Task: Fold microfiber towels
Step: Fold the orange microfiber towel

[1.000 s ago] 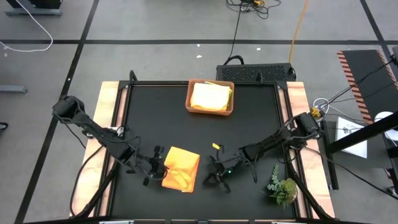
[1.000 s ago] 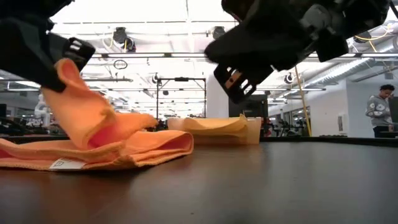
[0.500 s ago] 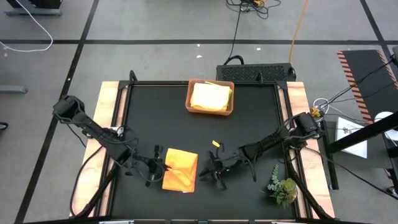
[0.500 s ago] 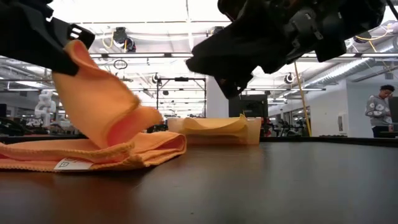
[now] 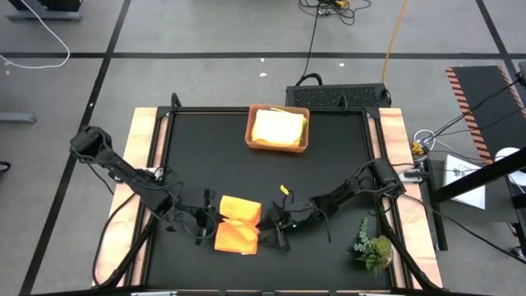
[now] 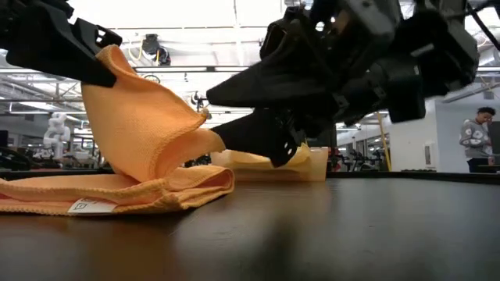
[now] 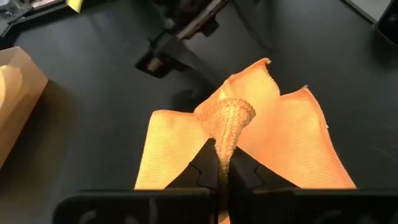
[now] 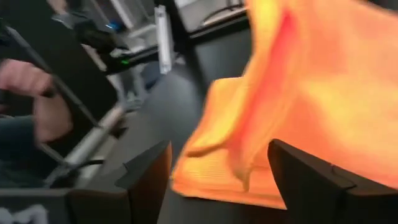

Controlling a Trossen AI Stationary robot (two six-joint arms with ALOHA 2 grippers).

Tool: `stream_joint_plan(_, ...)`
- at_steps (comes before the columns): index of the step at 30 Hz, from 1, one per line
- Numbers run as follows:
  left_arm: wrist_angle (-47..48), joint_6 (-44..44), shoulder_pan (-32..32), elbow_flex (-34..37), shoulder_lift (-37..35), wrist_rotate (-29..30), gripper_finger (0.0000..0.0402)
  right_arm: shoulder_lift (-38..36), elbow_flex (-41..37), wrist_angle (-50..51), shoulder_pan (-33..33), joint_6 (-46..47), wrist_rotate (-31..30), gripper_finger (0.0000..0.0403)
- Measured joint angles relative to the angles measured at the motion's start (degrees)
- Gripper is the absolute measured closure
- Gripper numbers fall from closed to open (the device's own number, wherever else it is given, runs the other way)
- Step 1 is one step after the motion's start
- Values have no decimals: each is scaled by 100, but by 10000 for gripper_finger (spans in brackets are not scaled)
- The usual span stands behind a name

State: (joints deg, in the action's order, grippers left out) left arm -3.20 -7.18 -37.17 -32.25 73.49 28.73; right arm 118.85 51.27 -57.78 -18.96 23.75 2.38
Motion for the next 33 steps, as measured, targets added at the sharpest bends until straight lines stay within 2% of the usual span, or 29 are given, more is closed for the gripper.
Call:
stream_joint_plan(5, -6, 61, 0, 0, 0, 7, 397, 475, 202, -423, -4, 370, 382, 146)
stream_joint_plan(11, -5, -46, 2, -9, 0, 140, 397, 732, 583, -434, 0, 409, 367, 156)
stream_joint_plan(17, -4, -99, 1, -9, 0, 140, 392, 710, 612, -582, 0, 428, 182, 179)
stream_joint_plan(21, -5, -105, 2, -9, 0, 140, 398, 708, 612, -542, 15, 452, 174, 221)
stream_joint_plan(27, -5, -177, 0, -9, 0, 262, 396, 656, 601, -459, 27, 317, 203, 315)
stream_joint_plan(31, -44, -362, 0, -9, 0, 518, 395, 138, 389, 141, 89, -46, 171, 384)
stream_joint_plan(33, -160, -380, 2, -9, 0, 603, 394, -233, 215, 470, 96, -268, -83, 396)
